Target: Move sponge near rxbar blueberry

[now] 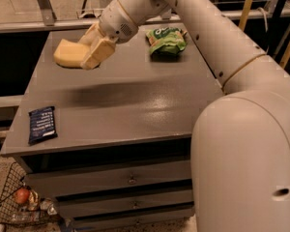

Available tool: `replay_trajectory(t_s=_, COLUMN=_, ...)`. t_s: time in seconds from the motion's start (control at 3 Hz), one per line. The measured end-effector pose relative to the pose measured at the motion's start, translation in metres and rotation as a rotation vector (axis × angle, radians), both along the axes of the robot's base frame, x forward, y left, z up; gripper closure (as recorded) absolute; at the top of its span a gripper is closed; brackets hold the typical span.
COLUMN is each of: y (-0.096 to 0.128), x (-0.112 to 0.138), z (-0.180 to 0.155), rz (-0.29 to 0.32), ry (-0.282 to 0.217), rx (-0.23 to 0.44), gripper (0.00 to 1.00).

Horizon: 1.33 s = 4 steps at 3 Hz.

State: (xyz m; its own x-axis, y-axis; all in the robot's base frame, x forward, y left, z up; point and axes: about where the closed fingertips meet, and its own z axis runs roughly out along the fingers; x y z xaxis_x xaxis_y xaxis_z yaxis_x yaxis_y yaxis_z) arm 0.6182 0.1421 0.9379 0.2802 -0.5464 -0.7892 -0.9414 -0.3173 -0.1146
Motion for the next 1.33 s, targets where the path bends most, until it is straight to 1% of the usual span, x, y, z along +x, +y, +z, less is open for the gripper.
replay_trajectory(t_s=0.33, y=0.0, x=0.0, z=0.0, rz=0.0, ry=0.0, rx=0.0, gripper=1.0)
replay_trajectory(t_s=0.67, y=0.016, x=-0.006, z=-0.012, rz=0.044, ry=0.02, rx=-0.029, gripper=1.0)
replay_trajectory(t_s=1.0, y=0.041, x=-0.015, z=-0.044, rz=0.1, ry=0.076, rx=-0.092, gripper=1.0)
replay_trajectory(t_s=1.33, y=0.059, x=-0.024, z=-0.073, rz=0.131, ry=0.121, rx=-0.12, gripper=1.0)
